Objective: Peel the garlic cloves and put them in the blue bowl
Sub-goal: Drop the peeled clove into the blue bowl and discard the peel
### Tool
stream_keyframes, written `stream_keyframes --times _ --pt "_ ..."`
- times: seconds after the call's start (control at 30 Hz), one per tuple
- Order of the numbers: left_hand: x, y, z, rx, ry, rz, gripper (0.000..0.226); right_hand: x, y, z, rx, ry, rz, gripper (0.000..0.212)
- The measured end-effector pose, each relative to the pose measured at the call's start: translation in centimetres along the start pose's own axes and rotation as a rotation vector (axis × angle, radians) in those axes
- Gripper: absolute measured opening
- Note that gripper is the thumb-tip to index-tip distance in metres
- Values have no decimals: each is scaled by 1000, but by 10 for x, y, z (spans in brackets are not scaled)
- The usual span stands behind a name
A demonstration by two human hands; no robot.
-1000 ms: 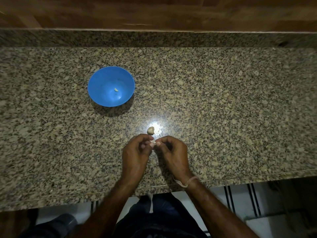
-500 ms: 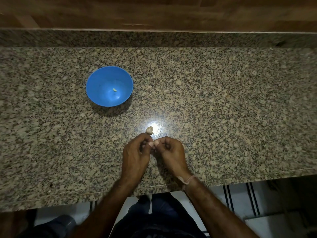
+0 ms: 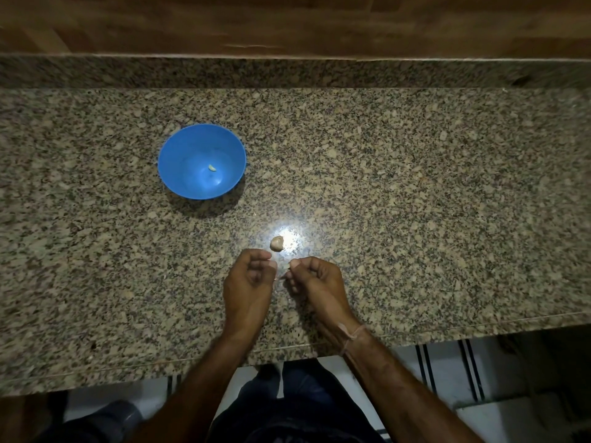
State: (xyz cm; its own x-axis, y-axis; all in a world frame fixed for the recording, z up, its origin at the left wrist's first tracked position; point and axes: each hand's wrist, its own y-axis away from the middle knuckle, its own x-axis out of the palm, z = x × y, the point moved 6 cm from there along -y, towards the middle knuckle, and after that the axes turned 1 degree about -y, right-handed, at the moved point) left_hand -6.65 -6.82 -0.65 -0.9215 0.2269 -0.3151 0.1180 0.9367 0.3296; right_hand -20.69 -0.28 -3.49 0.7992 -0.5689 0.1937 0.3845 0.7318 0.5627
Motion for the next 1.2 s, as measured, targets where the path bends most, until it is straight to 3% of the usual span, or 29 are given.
stream_keyframes --times 0.1,0.2,0.27,0.37,0.53,0.63,0.7,1.0,1.1,1.2 --pt "5 1 -5 84 -43 97 13 1 -1 -1 -3 -4 -7 25" --pt "5 1 -3 98 -100 89 15 2 -1 -1 -17 46 5 23" --pt "2 1 0 77 -115 52 14 -3 -2 3 -125 170 -2 12" --pt "0 0 3 57 -134 33 14 -2 1 15 -281 313 39 18" --pt "1 1 7 36 -212 17 27 0 1 15 -282 345 23 6" --pt "-7 1 9 57 -240 -39 15 -8 -5 12 -266 394 -35 8" --pt "-11 0 9 119 -254 -45 24 -10 -4 14 -281 417 -44 9" --pt "-10 6 -1 332 -340 27 6 8 -1 8 -268 441 60 20" --pt "-24 2 7 294 -326 -25 5 4 -3 7 -295 439 3 12" --pt "-53 -9 20 220 -313 -171 10 -9 -6 11 -424 607 -80 32"
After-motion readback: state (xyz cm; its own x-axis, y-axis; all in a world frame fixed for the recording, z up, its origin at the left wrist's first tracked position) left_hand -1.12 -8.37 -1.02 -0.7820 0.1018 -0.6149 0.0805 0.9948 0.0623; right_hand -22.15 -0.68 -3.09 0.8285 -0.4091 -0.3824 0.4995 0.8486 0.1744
